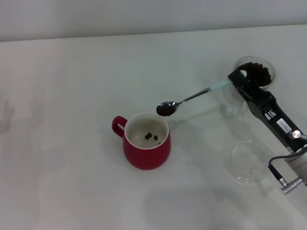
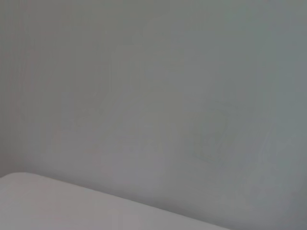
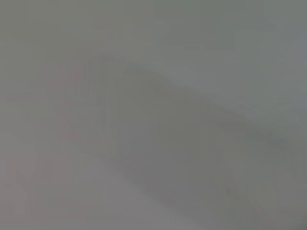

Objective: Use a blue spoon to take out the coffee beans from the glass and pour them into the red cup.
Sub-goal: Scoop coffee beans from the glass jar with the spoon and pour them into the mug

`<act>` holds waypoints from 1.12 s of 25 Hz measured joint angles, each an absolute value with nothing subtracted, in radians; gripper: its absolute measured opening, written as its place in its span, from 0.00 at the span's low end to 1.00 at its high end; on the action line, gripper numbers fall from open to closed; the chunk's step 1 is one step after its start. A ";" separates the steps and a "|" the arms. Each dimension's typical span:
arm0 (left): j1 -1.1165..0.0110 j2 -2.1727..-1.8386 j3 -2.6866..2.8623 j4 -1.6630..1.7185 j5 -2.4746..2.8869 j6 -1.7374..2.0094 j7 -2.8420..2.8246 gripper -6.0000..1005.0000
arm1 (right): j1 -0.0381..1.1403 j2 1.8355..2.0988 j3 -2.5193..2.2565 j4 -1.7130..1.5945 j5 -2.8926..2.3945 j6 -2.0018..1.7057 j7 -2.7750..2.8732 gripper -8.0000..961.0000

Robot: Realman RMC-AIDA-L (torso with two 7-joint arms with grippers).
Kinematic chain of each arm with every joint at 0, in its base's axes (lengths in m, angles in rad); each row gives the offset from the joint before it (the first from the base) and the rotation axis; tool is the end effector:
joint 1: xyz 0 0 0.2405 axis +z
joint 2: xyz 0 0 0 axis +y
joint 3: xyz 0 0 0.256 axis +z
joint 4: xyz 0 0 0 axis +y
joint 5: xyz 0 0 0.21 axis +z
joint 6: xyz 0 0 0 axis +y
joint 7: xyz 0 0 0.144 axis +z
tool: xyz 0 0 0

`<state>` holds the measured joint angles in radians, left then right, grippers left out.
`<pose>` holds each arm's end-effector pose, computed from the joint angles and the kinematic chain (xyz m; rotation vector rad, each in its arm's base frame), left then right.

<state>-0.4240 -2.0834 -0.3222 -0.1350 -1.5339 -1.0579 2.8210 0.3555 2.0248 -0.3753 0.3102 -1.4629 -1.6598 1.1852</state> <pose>-0.3691 0.3118 -0.0216 -1.4293 -0.9089 -0.6875 0.2986 0.2346 -0.0412 -1.6074 1.4351 1.6727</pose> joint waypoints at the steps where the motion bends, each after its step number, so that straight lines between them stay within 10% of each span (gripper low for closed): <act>1: -0.424 -2.083 -0.322 -0.135 -1.534 -1.057 2.821 0.88 | 0.357 2.025 -0.365 0.310 -1.477 -1.659 1.179 0.16; 28: -0.411 -2.085 -0.322 -0.139 -1.534 -1.053 2.821 0.88 | 0.388 2.025 -0.308 0.345 -1.604 -1.597 0.918 0.16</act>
